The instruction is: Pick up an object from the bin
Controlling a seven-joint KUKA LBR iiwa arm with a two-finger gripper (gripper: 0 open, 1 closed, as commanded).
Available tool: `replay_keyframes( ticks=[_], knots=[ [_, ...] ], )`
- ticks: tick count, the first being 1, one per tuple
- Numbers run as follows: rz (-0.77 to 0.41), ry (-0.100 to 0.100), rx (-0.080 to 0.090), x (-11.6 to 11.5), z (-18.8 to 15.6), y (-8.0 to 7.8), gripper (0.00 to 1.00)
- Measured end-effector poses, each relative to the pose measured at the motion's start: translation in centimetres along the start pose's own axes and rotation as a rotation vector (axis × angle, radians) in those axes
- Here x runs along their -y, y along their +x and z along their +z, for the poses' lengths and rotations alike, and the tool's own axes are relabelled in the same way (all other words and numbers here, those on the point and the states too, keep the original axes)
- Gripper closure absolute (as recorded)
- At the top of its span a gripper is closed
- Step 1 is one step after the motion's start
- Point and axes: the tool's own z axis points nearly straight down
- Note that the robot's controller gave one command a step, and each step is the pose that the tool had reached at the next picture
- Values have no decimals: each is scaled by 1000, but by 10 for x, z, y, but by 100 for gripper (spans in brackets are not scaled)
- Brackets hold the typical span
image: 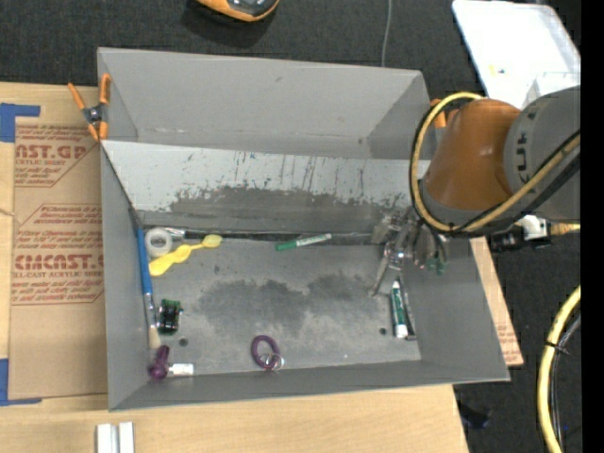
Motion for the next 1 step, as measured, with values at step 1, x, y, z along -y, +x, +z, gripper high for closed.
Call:
replay_keyframes(
  ticks=[1],
  knots=[
    [60, -2, 2, -43, 41, 16, 0]
  ],
)
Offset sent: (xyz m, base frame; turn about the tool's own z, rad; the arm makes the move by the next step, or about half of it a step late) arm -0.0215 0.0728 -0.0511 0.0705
